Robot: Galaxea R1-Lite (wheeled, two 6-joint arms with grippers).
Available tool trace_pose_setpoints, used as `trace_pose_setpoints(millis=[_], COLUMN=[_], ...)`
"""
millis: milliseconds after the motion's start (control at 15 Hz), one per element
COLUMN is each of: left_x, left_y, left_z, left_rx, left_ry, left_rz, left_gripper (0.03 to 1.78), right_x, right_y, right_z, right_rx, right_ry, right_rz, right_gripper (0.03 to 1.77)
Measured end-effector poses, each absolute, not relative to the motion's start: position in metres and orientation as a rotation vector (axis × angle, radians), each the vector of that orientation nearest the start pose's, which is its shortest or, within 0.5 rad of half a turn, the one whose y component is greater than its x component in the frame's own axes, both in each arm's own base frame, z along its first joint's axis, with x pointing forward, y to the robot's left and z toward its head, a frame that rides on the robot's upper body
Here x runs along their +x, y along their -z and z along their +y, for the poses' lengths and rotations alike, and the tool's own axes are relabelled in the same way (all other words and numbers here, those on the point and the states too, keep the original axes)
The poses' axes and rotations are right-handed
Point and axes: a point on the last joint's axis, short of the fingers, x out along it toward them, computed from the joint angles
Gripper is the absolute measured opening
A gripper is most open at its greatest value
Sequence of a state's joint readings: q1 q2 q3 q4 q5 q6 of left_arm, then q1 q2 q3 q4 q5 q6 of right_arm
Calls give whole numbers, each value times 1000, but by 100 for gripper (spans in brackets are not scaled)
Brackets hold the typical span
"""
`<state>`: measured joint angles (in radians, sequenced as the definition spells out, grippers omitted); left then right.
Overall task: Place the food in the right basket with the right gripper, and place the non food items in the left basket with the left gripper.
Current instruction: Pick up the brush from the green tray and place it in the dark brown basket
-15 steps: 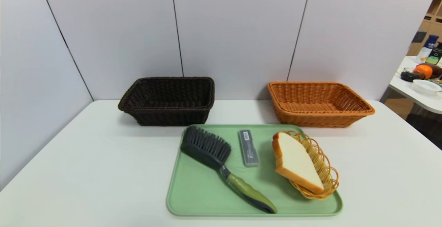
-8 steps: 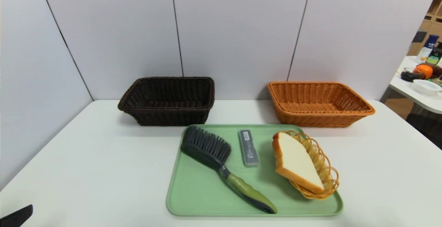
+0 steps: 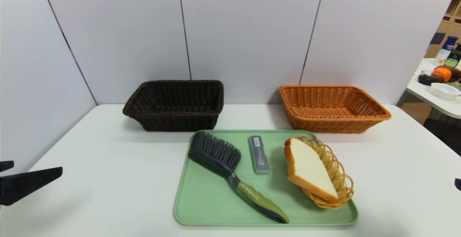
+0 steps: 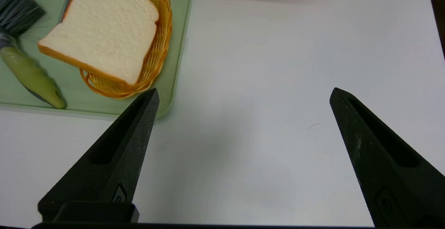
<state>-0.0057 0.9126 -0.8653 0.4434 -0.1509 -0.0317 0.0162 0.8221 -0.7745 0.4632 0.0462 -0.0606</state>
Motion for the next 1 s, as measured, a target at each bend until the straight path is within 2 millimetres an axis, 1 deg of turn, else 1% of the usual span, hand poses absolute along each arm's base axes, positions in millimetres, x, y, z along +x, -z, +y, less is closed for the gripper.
trace_pose_setpoints(millis=[133, 267, 400, 533, 667, 800, 1000], left_x=[95, 101, 102, 108, 118, 131, 153], left_y=[-264, -268, -274, -280, -282, -282, -278], left_z=[-7, -12, -21, -35, -52, -74, -110], left_rx=[-63, -54, -57, -56, -25, 8, -13], left_ry=[178, 226, 296, 372, 410, 410, 399], left_rz=[497, 518, 555, 594, 627, 664, 749], left_gripper=[169, 169, 169, 169, 169, 169, 169], right_x=[68, 70, 73, 77, 80, 82, 85], right_y=[-236, -238, -241, -242, -241, -239, -236], right_z=[2, 3, 3, 4, 4, 4, 4], right_rx=[-50, -53, -56, -57, -55, -53, -51], right_ry=[-80, -90, -97, -102, -105, -105, -106], right_rz=[528, 526, 522, 529, 542, 557, 576], right_gripper=[170, 170, 170, 170, 170, 170, 170])
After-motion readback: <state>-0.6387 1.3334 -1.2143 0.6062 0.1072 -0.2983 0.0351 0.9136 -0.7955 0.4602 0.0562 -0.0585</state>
